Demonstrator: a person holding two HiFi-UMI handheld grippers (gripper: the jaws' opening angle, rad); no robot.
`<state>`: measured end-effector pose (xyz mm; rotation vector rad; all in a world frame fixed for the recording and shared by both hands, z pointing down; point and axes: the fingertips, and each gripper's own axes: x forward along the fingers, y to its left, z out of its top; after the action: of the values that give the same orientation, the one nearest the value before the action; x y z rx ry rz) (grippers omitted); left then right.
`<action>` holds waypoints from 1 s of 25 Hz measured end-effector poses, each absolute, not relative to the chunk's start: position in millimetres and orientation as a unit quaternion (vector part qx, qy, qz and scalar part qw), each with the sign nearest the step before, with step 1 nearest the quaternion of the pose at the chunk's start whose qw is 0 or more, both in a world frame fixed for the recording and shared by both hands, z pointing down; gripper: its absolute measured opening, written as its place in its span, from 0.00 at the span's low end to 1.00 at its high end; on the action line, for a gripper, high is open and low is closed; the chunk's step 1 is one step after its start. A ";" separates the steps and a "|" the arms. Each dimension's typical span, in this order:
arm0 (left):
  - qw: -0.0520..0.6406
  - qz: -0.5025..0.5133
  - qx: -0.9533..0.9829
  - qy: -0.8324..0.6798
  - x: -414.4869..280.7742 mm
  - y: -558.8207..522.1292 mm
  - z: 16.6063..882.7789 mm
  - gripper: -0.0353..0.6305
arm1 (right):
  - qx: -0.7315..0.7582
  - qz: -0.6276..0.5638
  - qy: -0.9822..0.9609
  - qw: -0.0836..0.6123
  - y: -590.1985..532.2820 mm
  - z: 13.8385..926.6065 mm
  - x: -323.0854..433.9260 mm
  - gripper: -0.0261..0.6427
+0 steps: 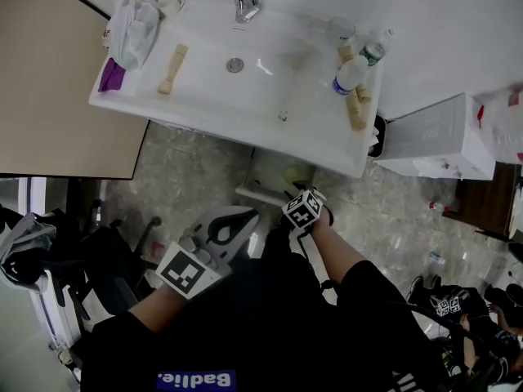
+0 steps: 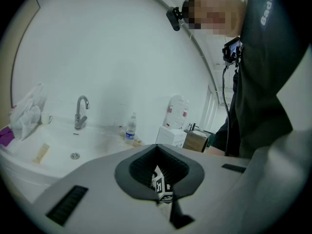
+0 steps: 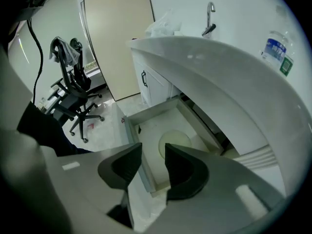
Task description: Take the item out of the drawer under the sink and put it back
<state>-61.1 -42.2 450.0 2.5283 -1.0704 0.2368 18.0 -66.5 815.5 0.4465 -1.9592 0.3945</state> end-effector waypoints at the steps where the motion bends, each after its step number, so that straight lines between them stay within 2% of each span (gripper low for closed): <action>1: 0.193 0.086 0.899 -0.382 -62.4 -41.6 451.5 0.06 | 0.183 0.161 -0.815 0.525 -67.1 819.7 17.8 0.25; 25: 0.247 0.110 0.880 -0.391 -73.1 -30.9 488.2 0.06 | 0.126 0.083 -0.786 0.599 -77.6 893.8 20.3 0.24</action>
<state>-73.1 -30.9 488.2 2.3994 -1.0673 0.2987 20.3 -77.6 893.8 0.2929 -1.8233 0.1926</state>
